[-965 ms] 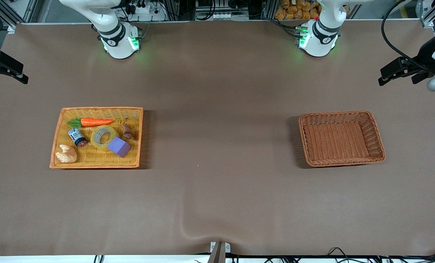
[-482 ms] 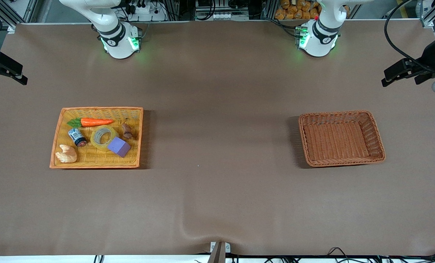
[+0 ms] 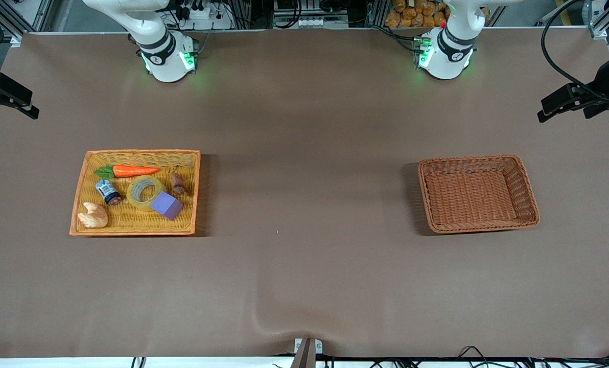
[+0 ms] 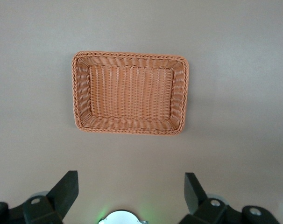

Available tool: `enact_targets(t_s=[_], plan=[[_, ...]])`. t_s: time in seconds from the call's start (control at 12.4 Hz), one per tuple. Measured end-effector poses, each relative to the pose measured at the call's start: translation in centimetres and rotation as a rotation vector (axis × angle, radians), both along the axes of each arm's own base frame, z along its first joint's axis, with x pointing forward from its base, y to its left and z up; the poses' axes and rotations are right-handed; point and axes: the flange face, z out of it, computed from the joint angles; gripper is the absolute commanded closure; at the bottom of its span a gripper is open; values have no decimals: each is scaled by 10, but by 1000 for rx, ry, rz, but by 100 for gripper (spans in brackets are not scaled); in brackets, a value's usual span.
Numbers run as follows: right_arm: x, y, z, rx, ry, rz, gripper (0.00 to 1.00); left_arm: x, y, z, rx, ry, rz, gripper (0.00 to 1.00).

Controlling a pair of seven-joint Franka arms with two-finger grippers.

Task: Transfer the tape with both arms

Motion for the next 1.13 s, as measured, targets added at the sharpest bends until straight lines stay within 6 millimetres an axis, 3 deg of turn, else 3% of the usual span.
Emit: enact_targets(t_s=[0.56, 0.88, 1.13], plan=[[5, 12, -20, 3, 53, 24, 0, 0, 0, 0, 0, 1, -1, 0], [19, 32, -68, 4, 80, 58, 0, 0, -5, -1, 0, 2, -9, 0], [30, 39, -126, 12, 90, 72, 0, 0, -8, -1, 0, 2, -15, 0]])
